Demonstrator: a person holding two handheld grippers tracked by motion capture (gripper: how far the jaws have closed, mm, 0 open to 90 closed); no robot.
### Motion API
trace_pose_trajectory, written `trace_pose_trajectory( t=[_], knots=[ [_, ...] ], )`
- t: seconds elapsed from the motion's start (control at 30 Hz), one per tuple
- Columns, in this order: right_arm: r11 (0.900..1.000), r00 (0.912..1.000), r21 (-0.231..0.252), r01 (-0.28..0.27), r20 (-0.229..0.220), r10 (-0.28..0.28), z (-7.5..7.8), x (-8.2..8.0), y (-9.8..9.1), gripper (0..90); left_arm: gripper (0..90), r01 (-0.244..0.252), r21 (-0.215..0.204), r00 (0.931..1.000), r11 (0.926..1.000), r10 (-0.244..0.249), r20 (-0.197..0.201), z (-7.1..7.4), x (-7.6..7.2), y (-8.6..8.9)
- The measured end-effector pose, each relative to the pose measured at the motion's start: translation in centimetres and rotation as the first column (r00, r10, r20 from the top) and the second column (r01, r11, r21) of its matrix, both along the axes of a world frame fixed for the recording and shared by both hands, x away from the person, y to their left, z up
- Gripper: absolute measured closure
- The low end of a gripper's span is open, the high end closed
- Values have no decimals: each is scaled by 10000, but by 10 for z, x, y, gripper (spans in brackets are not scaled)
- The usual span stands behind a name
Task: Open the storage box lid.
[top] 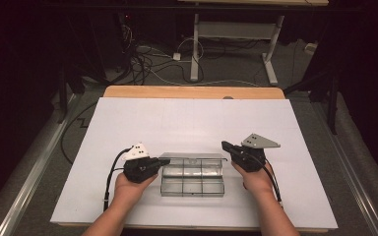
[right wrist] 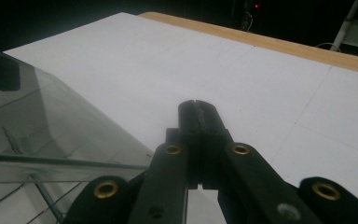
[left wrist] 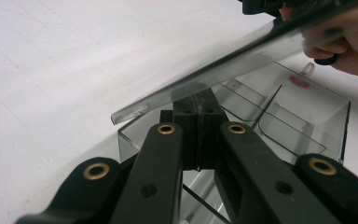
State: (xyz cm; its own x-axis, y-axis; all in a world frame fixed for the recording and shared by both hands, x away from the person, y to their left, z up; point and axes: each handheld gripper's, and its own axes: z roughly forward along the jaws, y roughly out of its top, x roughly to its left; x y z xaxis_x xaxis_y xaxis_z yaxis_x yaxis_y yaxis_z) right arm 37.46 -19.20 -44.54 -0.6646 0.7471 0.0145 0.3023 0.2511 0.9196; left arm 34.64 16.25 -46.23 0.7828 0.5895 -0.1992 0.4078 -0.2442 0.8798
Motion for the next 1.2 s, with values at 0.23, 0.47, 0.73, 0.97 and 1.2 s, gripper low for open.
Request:
trace_pose_trajectory(
  t=[0.23,0.47,0.73,0.97,1.2],
  knots=[
    [9999,9999,81,59,141,-60,4,3,2,900,880,-143,-78,9999,9999,143,42,2,5,1],
    [9997,10000,264,-10,66,8,5,7,3,900,881,-216,-177,9998,9996,217,45,3,9,2],
    [9995,9998,306,-48,203,41,9,9,7,900,880,-313,-268,9995,9992,314,10,2,13,3],
    [9990,9999,442,-34,171,26,9,12,8,900,881,-393,-214,9992,9990,394,14,3,18,2],
    [9991,9999,434,26,134,-32,11,18,9,900,880,-420,-139,9991,9990,420,39,5,22,0]
  ],
)
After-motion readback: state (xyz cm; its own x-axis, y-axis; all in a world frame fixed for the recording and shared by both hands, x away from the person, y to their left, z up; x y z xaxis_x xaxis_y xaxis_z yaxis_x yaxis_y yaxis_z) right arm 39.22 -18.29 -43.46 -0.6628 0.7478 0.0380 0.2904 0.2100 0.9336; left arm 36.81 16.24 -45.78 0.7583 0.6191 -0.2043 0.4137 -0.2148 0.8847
